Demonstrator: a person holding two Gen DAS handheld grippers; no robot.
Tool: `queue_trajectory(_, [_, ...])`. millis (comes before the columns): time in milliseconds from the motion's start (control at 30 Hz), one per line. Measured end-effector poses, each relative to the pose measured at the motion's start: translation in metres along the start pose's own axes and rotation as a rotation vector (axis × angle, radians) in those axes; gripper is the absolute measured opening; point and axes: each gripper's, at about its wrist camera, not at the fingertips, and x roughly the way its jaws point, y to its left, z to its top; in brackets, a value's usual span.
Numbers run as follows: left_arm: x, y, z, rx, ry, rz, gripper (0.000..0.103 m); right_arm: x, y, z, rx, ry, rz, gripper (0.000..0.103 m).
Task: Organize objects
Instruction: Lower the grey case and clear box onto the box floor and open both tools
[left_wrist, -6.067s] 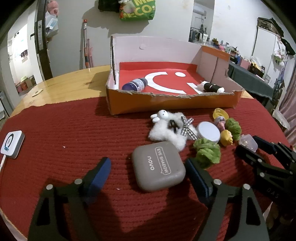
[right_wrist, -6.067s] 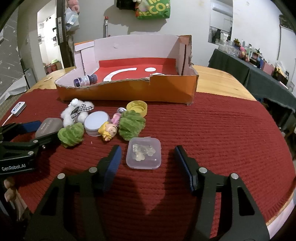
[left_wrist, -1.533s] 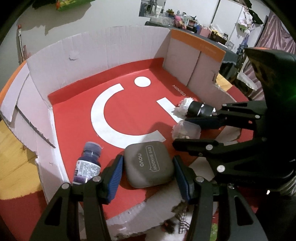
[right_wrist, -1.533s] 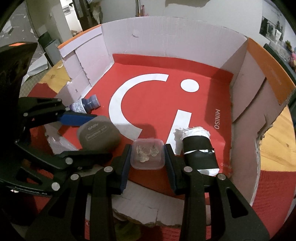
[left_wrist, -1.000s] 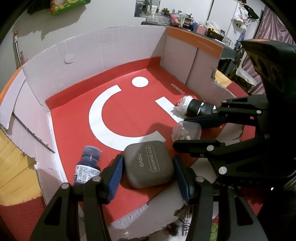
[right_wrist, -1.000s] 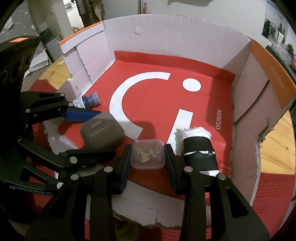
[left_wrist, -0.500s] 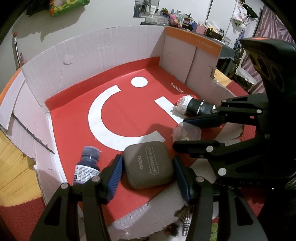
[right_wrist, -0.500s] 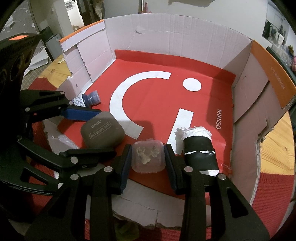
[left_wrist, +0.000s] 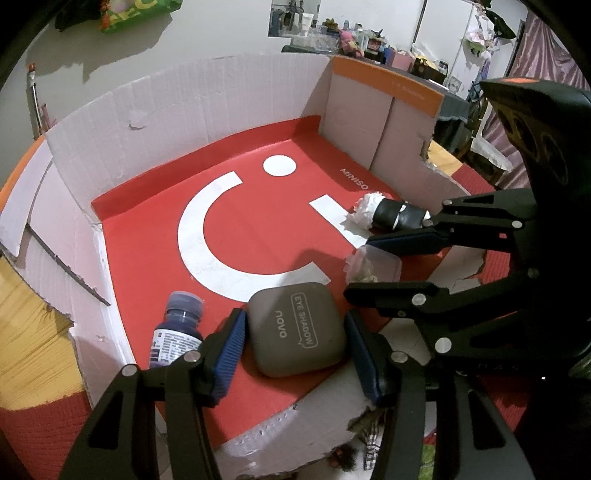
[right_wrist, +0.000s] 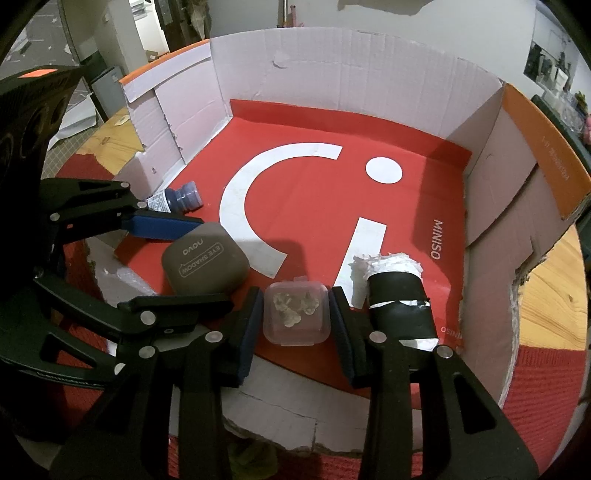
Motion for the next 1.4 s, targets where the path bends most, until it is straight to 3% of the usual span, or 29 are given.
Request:
queue_trajectory(867, [-0.028, -0.003, 0.005, -0.017, -0.086, 0.015, 0.060, -0.024, 0.005, 0.005, -0.003, -0.066, -0.031, 0.042])
queue_trajectory(967, [-0.036, -0.004, 0.004, -0.021, -0.109, 0.022, 0.069, -0.031, 0.006, 0.005, 0.001, -0.082, -0.038, 0.042])
queue_trajectory(1400, [-0.082, -0.018, -0.008, -0.048, -0.241, 0.100, 0.079, -0.073, 0.020, -0.004, 0.005, -0.187, -0.065, 0.054])
